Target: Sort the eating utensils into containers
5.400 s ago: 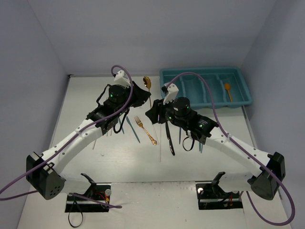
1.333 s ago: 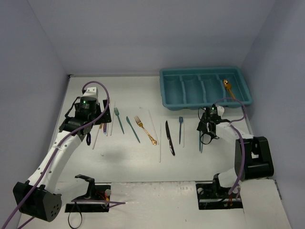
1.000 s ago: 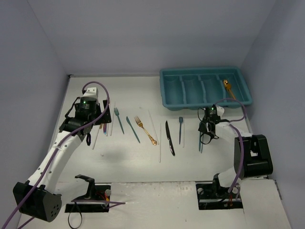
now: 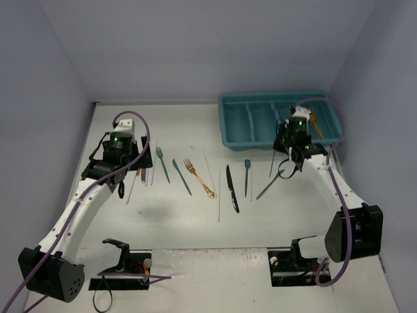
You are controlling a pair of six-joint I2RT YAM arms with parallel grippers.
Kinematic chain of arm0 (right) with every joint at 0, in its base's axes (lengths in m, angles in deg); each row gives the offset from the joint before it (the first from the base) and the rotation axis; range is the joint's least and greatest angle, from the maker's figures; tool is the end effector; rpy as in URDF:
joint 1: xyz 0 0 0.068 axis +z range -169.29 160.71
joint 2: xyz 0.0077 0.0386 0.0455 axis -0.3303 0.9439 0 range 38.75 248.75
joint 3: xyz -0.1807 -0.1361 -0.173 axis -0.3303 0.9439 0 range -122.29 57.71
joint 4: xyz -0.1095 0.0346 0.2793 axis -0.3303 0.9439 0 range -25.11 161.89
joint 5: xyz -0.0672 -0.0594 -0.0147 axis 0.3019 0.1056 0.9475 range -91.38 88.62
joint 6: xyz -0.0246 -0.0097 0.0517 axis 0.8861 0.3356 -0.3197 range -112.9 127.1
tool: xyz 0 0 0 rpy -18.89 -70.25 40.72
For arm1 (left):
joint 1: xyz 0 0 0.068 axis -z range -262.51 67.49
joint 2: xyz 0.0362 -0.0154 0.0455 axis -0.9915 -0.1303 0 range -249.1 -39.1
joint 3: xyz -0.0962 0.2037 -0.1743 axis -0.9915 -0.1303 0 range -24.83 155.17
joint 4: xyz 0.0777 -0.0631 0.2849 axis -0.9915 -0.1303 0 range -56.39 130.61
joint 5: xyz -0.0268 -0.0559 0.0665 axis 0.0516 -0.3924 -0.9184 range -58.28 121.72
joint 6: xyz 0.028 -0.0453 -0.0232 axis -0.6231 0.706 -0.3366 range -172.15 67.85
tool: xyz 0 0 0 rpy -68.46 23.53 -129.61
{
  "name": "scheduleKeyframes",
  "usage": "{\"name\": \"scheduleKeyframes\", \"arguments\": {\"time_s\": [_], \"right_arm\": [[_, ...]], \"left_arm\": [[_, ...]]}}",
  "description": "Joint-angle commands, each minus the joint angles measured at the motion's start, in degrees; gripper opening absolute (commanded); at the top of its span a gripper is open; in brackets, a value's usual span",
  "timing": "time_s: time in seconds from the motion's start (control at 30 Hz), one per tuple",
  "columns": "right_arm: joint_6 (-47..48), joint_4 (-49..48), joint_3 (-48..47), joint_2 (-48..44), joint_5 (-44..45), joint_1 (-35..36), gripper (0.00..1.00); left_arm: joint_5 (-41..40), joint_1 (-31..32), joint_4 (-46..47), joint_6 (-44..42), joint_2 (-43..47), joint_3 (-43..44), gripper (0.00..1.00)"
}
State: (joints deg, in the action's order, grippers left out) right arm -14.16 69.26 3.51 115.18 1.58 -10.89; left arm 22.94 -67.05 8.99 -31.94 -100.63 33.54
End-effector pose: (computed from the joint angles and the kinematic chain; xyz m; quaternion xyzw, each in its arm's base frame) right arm 0.3441 0.0487 0.2769 0.1087 0.8437 0.1132 0.5134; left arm 0.2653 -0.0668 0.3347 -0.0720 0.8813 -0.0769 0.4606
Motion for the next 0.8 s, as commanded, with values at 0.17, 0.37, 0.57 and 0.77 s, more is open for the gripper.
{"name": "scheduleKeyframes", "arguments": {"time_s": [0.17,0.37,0.57,0.77], "right_arm": [[14.7,-2.0,-29.1,17.5,-7.4,2.6,0.00],[23.3,-2.0,-41.6,30.8,-5.9,2.3,0.00],[20.7,-2.5,-47.3,40.1,-5.3,0.3,0.00],[17.4,-2.9,-49.9,45.4,-4.5,-0.2,0.07]], "left_arm": [[-0.5,-0.3,2.8,-0.4,0.1,0.5,0.90],[-0.5,-0.2,3.2,-0.5,-0.4,0.0,0.90],[-0.5,-0.1,3.2,-0.7,-1.2,0.0,0.90],[-0.5,-0.1,3.3,-0.7,-1.0,-0.2,0.90]]}}
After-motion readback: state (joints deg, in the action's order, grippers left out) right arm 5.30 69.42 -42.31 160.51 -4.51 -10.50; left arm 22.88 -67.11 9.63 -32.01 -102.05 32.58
